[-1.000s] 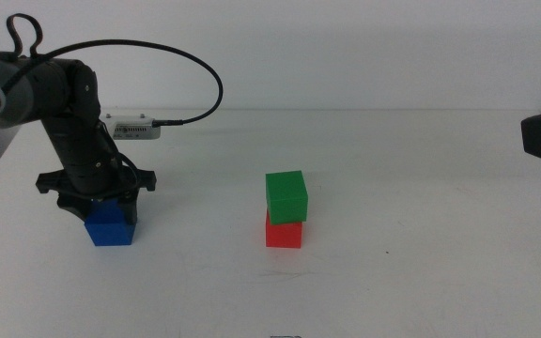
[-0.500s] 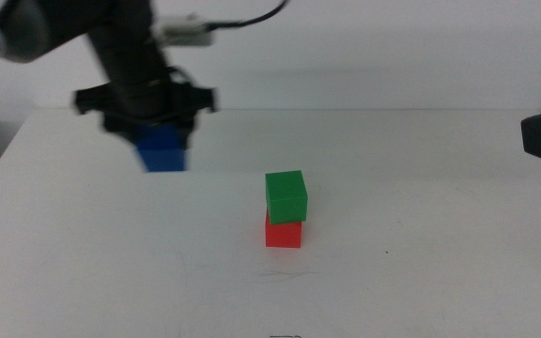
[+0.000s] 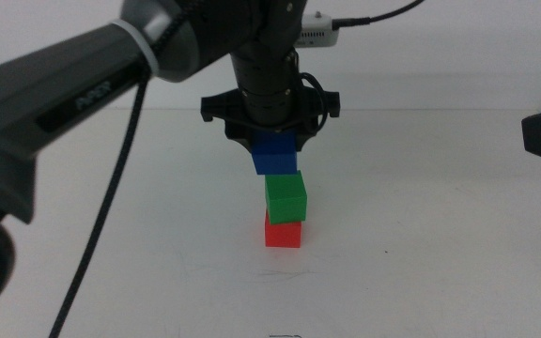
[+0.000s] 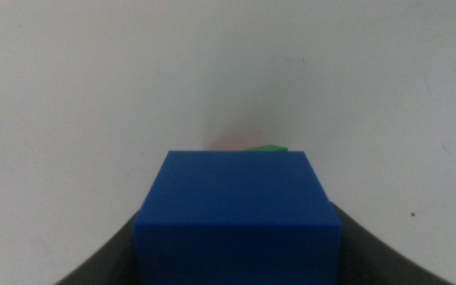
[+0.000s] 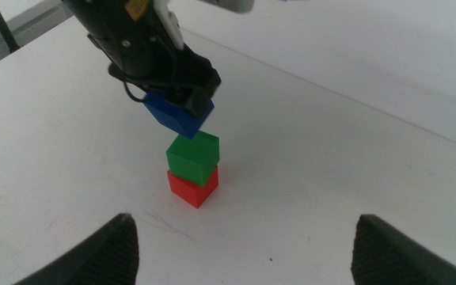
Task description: Stack red cubes first, then green, then blue cubes in a specific spot.
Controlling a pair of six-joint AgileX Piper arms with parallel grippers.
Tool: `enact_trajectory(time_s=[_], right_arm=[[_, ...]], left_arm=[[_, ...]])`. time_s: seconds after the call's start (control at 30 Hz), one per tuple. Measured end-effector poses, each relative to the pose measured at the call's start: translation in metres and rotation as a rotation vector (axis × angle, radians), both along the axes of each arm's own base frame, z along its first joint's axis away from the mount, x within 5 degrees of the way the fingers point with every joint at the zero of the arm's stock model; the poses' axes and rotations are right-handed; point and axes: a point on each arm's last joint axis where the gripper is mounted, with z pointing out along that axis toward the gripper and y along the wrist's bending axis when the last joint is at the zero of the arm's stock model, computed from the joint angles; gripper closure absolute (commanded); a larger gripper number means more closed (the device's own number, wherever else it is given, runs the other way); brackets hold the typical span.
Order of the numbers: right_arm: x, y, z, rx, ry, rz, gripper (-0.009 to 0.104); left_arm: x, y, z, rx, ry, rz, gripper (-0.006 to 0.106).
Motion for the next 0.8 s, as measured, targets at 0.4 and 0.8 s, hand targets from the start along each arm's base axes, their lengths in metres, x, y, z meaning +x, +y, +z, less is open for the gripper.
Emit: enact_trajectory(time_s=[0.4,0.8], right_arm=[[0.0,0.0,0.0,0.0,-0.001,0.0,0.02],[0.0,0.0,0.0,0.001,-0.003,-0.001,0.02]], left_arm=[[0.009,-0.01,-0.028,0.013,0.062,0.004,0.102],[0.01,-0.013,-0.033,0.003,0.083,0.005,0.102]])
